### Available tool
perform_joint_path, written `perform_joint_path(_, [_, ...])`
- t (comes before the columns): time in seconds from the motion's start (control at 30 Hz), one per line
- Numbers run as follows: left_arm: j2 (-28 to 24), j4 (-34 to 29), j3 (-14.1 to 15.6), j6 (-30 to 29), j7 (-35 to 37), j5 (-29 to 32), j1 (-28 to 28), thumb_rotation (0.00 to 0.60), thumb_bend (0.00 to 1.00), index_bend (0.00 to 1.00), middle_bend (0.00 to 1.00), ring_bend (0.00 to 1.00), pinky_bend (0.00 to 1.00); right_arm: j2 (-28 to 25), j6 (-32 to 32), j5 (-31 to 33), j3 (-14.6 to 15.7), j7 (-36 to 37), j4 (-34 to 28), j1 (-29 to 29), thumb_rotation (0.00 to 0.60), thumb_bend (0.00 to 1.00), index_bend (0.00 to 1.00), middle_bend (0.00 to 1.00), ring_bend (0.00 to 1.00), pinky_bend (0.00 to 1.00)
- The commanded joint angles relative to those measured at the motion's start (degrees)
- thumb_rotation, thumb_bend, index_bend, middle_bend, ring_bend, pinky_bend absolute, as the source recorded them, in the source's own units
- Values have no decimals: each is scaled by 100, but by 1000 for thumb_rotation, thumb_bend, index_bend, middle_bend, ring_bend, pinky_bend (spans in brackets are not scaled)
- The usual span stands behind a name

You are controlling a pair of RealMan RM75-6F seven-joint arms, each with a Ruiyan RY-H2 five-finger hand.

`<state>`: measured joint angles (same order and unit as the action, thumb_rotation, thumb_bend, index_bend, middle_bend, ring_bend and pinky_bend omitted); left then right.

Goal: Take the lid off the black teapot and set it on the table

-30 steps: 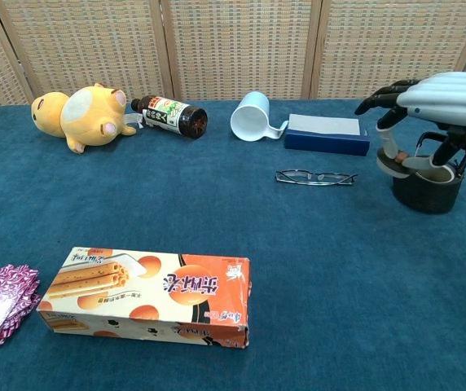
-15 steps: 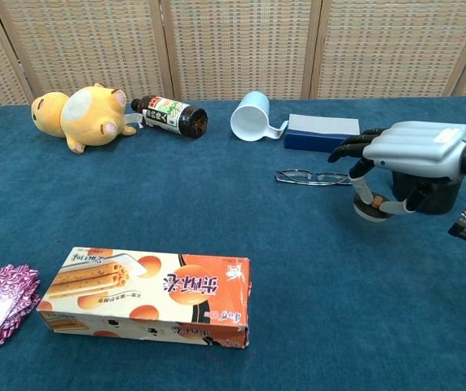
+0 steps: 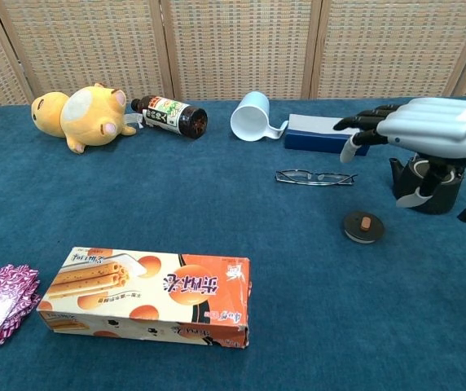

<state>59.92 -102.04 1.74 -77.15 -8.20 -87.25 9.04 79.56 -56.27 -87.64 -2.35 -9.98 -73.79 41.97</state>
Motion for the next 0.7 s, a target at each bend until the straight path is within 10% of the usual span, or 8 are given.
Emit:
perform_joint_path(0.03, [-33, -26, -15, -137, 3, -57, -44, 600, 109, 0, 0, 0, 0, -1049, -754, 65, 95, -261, -1400, -618, 600, 47, 197, 34, 0, 104])
perform_joint_path(0.2, [-43, -30, -42, -358, -132, -100, -135, 600, 109, 0, 0, 0, 0, -1599, -1334, 297, 312, -238, -2278, -1297, 600, 0, 2, 0, 0, 0])
perform_joint_path(0.7, [-106, -118, 45, -572, -12, -358, -266, 600, 110, 0, 0, 0, 0, -1284, -3218, 181, 557, 730, -1800, -3012, 600, 0, 0, 0, 0, 0])
